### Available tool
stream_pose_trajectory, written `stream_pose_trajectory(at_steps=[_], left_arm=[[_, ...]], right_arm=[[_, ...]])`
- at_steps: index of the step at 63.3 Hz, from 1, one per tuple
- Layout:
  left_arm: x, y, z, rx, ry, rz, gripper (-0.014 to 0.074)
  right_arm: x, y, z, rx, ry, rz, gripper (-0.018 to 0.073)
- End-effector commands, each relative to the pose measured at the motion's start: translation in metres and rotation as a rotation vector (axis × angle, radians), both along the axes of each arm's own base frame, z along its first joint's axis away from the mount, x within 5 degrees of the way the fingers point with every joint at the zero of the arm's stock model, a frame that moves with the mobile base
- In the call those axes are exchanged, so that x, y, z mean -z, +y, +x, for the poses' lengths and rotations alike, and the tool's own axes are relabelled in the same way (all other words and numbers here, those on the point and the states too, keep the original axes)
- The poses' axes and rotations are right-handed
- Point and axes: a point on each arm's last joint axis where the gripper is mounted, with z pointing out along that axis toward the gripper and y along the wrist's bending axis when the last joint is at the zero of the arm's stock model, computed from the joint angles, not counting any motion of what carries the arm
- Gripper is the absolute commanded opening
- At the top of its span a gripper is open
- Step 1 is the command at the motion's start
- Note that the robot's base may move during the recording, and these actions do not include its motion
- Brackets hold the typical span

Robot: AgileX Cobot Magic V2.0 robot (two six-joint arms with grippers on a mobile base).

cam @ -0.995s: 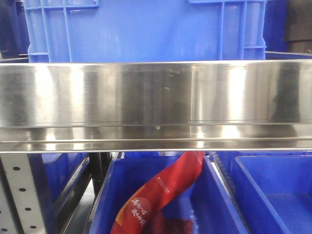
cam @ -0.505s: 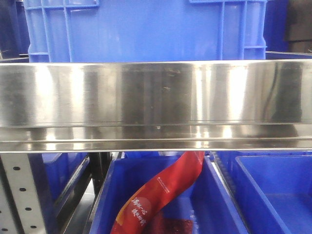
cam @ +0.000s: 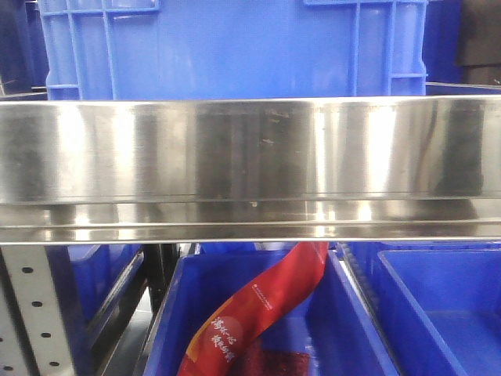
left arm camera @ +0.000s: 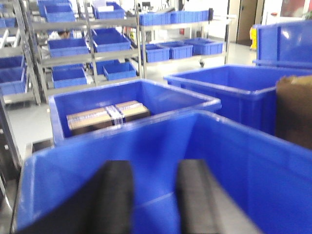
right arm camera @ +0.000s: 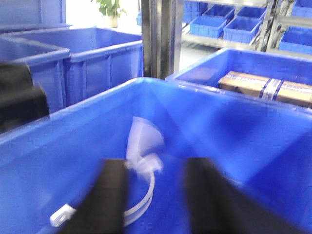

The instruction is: Grab PVC pipe and place in blue bin

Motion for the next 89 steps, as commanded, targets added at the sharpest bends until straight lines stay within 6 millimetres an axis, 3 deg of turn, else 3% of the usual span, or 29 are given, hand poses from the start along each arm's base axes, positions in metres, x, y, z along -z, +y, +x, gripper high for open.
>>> stream_pose_trajectory(at_steps=[1, 7, 31, 44, 60, 89], left_arm=[[-0.019, 0.007, -0.012, -0.004, -0.058, -0.018, 0.0007], [-0.027, 0.01, -0.021, -0.001, -0.056, 0.007, -0.0111], [-0.054, 0.025, -0.054, 0.002, -0.068, 0.005, -0.0111], [-0.059, 0.034, -0.073, 0.001, -0.063, 0.027, -0.0111], [-0.063, 0.052, -0.096, -0.025, -0.088, 0.014, -0.0111], [-0.063, 0.107, -0.153, -0.178, -0.131, -0.001, -0.0111]], right_arm=[[-0.021, -0.006, -0.013, 0.002, -0.067, 0.012, -0.0055], [-0.032, -0.009, -0.023, -0.001, -0.088, 0.018, -0.0168], [-0.065, -0.026, -0.068, -0.025, -0.14, -0.041, -0.0161], [-0.082, -0.037, -0.096, -0.023, -0.196, -0.02, -0.0162], [-0.073, -0.052, -0.128, 0.0, -0.252, -0.009, -0.0162], [-0.063, -0.093, -0.191, 0.098, -0.322, 0.004, -0.0162]])
